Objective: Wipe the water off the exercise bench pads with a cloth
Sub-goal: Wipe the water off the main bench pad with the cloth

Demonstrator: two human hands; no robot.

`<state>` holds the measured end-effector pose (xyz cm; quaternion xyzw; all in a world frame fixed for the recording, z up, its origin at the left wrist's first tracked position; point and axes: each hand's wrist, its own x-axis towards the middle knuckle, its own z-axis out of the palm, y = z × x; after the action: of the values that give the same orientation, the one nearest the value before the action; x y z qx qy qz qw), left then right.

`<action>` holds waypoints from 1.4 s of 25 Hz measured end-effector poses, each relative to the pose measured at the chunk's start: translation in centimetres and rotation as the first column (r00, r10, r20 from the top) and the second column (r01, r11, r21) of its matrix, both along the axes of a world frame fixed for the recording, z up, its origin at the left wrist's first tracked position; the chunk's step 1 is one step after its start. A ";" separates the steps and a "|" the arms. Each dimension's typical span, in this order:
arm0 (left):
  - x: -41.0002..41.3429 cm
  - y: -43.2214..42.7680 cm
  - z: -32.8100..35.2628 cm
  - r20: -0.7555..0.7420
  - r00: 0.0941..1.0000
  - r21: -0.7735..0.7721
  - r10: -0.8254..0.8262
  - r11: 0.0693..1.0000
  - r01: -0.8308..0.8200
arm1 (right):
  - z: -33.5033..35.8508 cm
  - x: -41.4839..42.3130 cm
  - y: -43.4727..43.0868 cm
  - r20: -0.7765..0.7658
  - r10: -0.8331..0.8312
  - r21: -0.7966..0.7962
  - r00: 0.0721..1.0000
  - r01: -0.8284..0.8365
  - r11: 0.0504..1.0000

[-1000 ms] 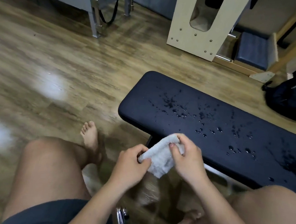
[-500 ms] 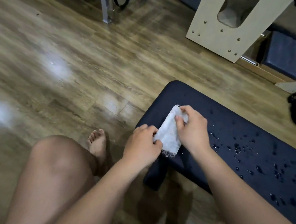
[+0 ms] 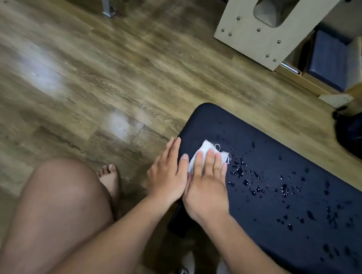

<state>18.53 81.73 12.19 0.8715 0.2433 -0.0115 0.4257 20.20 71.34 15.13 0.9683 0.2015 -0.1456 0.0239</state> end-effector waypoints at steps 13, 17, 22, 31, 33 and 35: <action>0.7 2.3 0.9 0.031 0.996 -0.326 -0.088 0.941 0.093 | 0.3 10.4 1.7 -0.028 -0.048 -0.010 0.998 0.047 0.999; 0.4 2.0 0.1 0.095 0.981 -0.194 -0.169 0.963 0.185 | 0.9 -0.3 0.5 0.000 0.158 0.084 0.987 -0.157 0.984; 0.1 1.6 -0.5 0.111 0.971 0.022 -0.213 0.977 0.212 | 0.7 0.0 -1.7 0.048 0.308 0.003 0.950 -0.309 0.951; 0.1 1.3 -1.0 0.135 0.970 0.094 -0.201 0.977 0.189 | 0.6 13.7 2.2 -0.032 0.021 0.070 0.999 -0.019 0.997; 0.1 1.2 -1.0 0.173 0.974 0.005 -0.145 0.989 0.147 | 0.6 9.8 1.9 -0.018 0.034 0.144 0.999 -0.031 0.989; -0.1 1.1 -0.8 0.167 0.985 -0.137 -0.046 0.988 0.069 | 0.5 4.6 1.2 0.016 0.110 0.189 0.994 -0.111 0.976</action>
<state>18.41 82.85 11.40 0.8435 0.1808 0.0302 0.5048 24.75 72.57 15.65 0.9539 0.2678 -0.1214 -0.0600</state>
